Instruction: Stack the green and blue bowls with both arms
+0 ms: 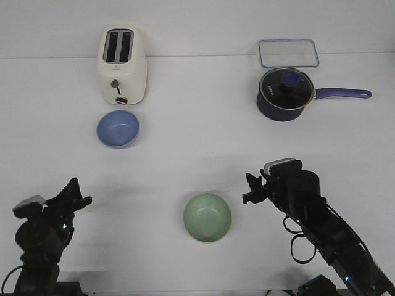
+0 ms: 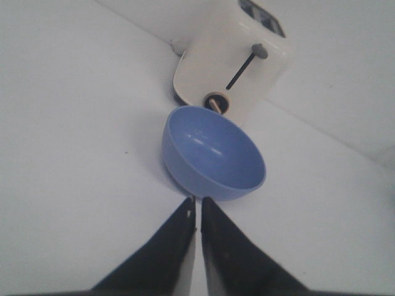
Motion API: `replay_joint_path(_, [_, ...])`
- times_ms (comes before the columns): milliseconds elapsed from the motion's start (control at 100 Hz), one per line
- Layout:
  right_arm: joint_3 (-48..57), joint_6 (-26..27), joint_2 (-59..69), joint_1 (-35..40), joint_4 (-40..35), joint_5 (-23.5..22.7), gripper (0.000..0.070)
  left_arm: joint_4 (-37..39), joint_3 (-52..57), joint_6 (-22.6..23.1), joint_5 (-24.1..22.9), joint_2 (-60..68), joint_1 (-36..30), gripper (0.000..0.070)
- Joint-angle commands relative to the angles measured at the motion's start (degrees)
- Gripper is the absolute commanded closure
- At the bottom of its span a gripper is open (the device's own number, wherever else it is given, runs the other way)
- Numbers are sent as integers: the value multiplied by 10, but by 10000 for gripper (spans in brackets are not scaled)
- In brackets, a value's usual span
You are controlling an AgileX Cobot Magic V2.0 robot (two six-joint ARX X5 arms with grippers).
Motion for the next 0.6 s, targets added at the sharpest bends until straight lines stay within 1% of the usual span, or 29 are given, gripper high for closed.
replay_joint_path(0, [4, -15, 6, 2, -1, 2, 394, 3, 41, 39, 9, 100, 1, 687])
replay_joint_path(80, [4, -17, 7, 2, -3, 2, 394, 4, 95, 56, 37, 206, 1, 680])
replay_joint_path(100, [4, -17, 7, 2, -3, 2, 394, 4, 109, 58, 45, 231, 1, 668])
replay_joint_path(120, [4, -17, 7, 2, -3, 2, 394, 5, 123, 59, 52, 256, 1, 643])
replay_joint_path(160, [4, -18, 7, 2, -3, 2, 394, 6, 152, 63, 64, 303, 1, 555])
replay_joint_path(240, [4, -23, 7, 2, -4, 2, 394, 9, 207, 72, 76, 391, 1, 317])
replay_joint_path(260, [4, -24, 7, 2, -5, 2, 394, 9, 220, 72, 76, 411, 1, 268])
replay_joint_path(280, [4, -24, 7, 2, -5, 2, 394, 9, 234, 72, 76, 431, 1, 226])
replay_joint_path(310, [4, -26, 7, 2, -6, 2, 394, 9, 254, 73, 76, 460, 1, 185])
replay_joint_path(370, [4, -26, 7, 2, -8, 2, 394, 8, 291, 79, 76, 513, 1, 158])
replay_joint_path(590, [4, -26, 7, 2, -8, 2, 394, 6, 409, 88, 75, 678, 5, 159])
